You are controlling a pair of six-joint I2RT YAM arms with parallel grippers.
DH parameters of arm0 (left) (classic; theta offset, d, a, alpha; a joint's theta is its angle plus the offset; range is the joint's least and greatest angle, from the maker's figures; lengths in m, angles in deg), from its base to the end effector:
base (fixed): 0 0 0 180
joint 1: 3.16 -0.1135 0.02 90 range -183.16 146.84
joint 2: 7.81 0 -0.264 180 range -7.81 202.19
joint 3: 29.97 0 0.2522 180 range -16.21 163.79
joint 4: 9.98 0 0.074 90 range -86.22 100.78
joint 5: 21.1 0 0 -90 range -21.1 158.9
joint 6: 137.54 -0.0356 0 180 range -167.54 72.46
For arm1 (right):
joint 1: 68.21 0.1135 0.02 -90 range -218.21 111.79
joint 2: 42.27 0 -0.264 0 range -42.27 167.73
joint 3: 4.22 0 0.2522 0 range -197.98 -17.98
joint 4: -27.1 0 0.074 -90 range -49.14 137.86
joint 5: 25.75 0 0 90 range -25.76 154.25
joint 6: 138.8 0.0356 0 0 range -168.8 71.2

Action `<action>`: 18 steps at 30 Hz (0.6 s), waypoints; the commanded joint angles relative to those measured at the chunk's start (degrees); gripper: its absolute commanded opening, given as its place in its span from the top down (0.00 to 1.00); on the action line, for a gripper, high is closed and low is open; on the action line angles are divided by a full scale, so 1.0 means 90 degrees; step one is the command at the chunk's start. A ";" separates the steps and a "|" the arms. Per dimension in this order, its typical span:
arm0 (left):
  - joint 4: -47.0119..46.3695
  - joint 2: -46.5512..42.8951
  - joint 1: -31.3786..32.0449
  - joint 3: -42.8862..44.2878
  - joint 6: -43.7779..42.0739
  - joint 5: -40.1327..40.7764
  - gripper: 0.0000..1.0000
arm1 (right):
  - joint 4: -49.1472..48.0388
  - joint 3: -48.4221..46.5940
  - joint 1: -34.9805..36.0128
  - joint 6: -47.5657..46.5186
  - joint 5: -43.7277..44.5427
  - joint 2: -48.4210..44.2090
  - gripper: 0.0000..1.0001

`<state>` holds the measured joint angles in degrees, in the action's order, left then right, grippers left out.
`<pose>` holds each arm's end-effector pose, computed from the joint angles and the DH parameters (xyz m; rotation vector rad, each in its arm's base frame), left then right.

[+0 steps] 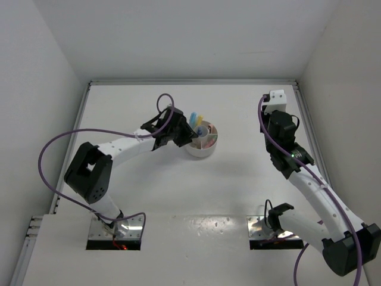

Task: Sort the stationery into containers
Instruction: Place the stationery in the storage box.

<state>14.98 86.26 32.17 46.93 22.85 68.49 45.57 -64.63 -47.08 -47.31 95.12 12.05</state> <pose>0.2944 -0.2090 0.2289 -0.7488 2.3836 -0.8894 0.2108 0.0619 0.3323 0.0829 1.7579 -0.1941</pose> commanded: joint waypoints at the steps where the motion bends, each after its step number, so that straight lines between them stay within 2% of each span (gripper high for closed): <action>1: -0.0083 -0.0343 0.0068 0.0319 -0.0067 0.0045 0.56 | -0.0348 -0.0002 -0.0023 -0.0020 0.0027 -0.0011 0.87; 5: -0.0083 -0.0422 0.0068 0.0319 -0.0067 0.0113 0.56 | -0.0348 -0.0002 -0.0023 -0.0020 0.0027 -0.0011 0.87; 6: -0.0005 -0.0509 0.0068 0.0319 -0.0125 0.0181 0.71 | -0.0348 -0.0002 -0.0023 -0.0020 0.0027 -0.0011 0.87; 7: -0.0004 -0.0636 0.0068 0.0319 -0.0126 0.0182 0.91 | -0.0348 -0.0002 -0.0023 -0.0020 0.0027 -0.0011 0.87; 8: 0.0092 -0.0704 0.0068 0.0319 -0.0203 0.0259 1.00 | -0.0348 -0.0002 -0.0023 -0.0020 0.0027 -0.0011 0.87; 10: 0.0093 -0.0938 0.0068 0.0319 -0.0301 0.0425 1.00 | -0.0348 -0.0002 -0.0023 -0.0020 0.0027 -0.0011 0.87; 11: 0.0200 -0.0998 0.0068 0.0319 -0.0379 0.0426 0.97 | -0.0348 -0.0002 -0.0023 -0.0020 0.0027 -0.0011 0.87; 12: 0.0201 -0.0998 0.0068 0.0319 -0.0438 0.0358 0.86 | -0.0348 -0.0002 -0.0023 -0.0020 0.0027 -0.0011 0.87; 16: 0.0376 -0.1310 -0.0049 0.0319 -0.0701 0.0269 0.79 | -0.0348 -0.0002 -0.0023 -0.0020 0.0027 -0.0011 0.87; 17: 0.0376 -0.1407 -0.0049 0.0242 -0.0924 0.0270 0.85 | -0.0348 -0.0002 -0.0023 -0.0020 0.0027 -0.0011 0.87; 18: 0.0376 -0.1631 -0.0049 0.0241 -0.1130 0.0444 1.00 | -0.0348 -0.0002 -0.0023 -0.0020 0.0027 -0.0011 0.87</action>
<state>18.15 76.05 32.00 47.84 17.84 70.88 45.55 -64.63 -47.08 -47.31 95.12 12.05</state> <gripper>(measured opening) 0.087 0.133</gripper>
